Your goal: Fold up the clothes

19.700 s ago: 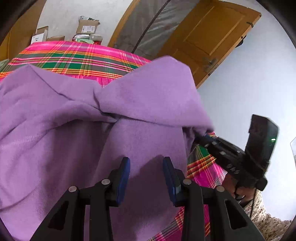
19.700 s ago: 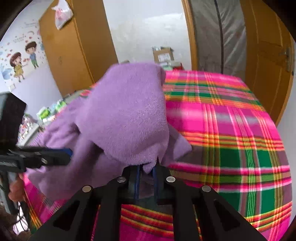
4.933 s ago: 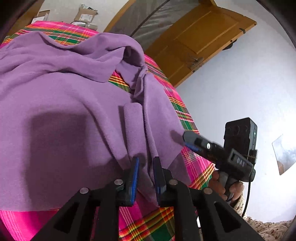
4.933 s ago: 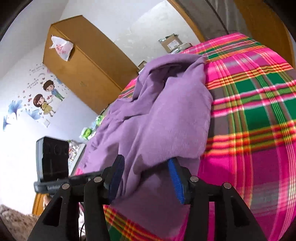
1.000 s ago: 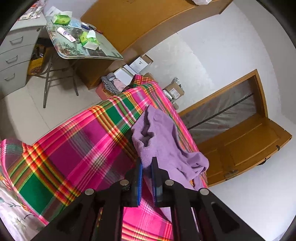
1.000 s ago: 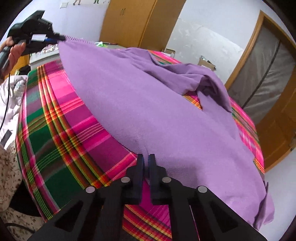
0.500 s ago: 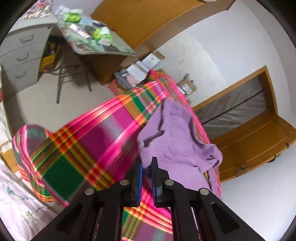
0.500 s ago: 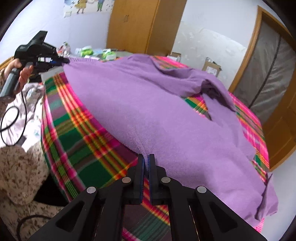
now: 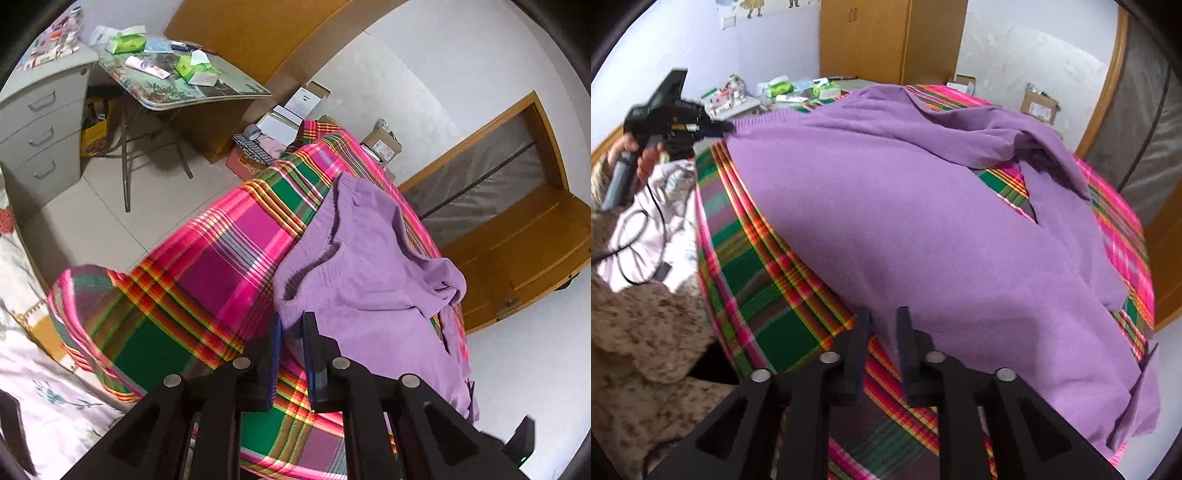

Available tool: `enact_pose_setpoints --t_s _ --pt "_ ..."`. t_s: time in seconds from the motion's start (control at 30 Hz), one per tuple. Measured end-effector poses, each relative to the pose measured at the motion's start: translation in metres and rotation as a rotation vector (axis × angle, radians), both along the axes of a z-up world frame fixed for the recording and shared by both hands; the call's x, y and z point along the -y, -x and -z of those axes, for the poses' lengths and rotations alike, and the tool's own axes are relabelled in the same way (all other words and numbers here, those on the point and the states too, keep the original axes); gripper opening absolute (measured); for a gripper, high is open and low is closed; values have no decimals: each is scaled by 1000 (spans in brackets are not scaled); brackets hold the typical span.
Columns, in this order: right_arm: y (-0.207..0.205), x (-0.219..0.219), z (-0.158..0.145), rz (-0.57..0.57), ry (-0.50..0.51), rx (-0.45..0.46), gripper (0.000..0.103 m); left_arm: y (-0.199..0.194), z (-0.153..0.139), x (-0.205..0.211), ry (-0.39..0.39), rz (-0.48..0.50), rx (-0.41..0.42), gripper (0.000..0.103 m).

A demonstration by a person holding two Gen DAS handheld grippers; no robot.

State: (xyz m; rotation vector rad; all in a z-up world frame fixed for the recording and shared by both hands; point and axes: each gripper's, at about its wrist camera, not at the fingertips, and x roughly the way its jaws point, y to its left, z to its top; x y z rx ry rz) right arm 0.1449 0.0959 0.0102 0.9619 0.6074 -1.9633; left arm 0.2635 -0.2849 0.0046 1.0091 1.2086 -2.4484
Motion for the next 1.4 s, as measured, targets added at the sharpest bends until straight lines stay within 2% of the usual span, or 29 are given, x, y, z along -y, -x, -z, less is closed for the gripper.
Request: enact_pose_setpoints --t_s 0.13,0.27,0.33,0.47,0.57,0.63,0.67,0.77,0.9,1.07,1.2,1.3,1.4 --pt "13 -4 -17 -11 45 43 19 2 -12 12 35 -23 22 11" --pt "35 -3 -36 28 58 2 19 26 -40 11 136 8 21 16" --pt "51 -2 -45 57 82 -10 19 47 -58 8 181 62 1 21" --pt "86 1 -60 115 112 -27 20 97 -91 -8 314 178 -5 23" --pt "117 4 -71 162 110 -54 20 139 -106 -19 365 278 6 24" --pt "139 6 -81 183 117 -75 21 173 -112 -29 462 343 38 26" --pt "150 7 -86 189 124 -81 25 188 -113 -32 494 372 46 26" --pt "180 20 -95 201 132 -87 37 234 -100 -44 553 476 89 27" --pt "204 60 -96 129 140 -118 40 280 -72 -54 647 557 166 27" --pt "212 134 -69 -56 37 -143 41 315 -47 -53 701 609 224 27" --pt "215 181 -39 -189 -69 -164 41 329 -32 -59 787 697 256 27" --pt "220 204 -23 -234 -123 -197 41 341 -17 -64 850 739 301 27" --pt "230 218 -18 -258 -152 -223 41 355 -5 -60 854 768 321 27"
